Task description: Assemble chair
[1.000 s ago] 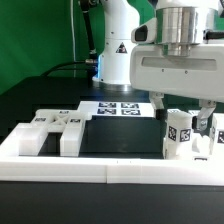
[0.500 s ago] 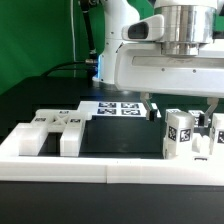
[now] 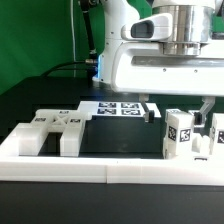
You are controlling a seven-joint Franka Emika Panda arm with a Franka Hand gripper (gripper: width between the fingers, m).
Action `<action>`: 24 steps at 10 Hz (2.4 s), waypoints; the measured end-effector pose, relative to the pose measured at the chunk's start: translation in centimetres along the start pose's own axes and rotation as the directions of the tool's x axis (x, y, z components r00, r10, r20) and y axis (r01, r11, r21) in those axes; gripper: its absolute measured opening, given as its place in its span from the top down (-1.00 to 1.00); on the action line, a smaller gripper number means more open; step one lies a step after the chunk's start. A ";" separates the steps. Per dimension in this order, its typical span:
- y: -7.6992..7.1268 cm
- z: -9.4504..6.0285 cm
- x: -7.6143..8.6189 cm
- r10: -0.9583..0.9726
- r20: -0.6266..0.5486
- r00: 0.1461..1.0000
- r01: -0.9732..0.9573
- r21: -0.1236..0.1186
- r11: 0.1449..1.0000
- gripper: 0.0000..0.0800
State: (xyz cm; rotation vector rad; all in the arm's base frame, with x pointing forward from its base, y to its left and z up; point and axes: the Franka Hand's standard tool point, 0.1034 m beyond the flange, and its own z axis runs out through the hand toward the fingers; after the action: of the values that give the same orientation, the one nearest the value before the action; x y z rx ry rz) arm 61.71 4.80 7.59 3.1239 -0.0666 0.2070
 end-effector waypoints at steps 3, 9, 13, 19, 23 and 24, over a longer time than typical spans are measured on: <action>0.0 0.0 0.0 0.008 0.000 1.000 -0.008 0.000 1.000 0.12; -0.1 0.0 -0.1 0.284 0.001 0.959 -0.284 0.001 0.959 0.28; -0.4 0.1 -0.1 0.563 0.002 0.826 -0.563 0.002 0.826 0.27; -0.2 0.1 -0.1 0.889 0.008 0.457 -0.889 0.003 0.457 0.27; -0.2 -0.1 -0.1 0.980 0.004 0.198 -0.980 0.002 0.198 0.27; -0.1 -0.1 -0.1 0.990 0.003 0.140 -0.990 0.002 0.140 0.27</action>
Offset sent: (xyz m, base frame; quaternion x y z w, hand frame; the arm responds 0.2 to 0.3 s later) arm 0.0000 0.0000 0.0000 0.0000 0.0000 0.0650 0.9979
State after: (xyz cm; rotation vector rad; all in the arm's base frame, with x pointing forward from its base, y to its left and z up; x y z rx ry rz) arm 61.59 4.91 7.66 2.3850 -2.1623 0.1704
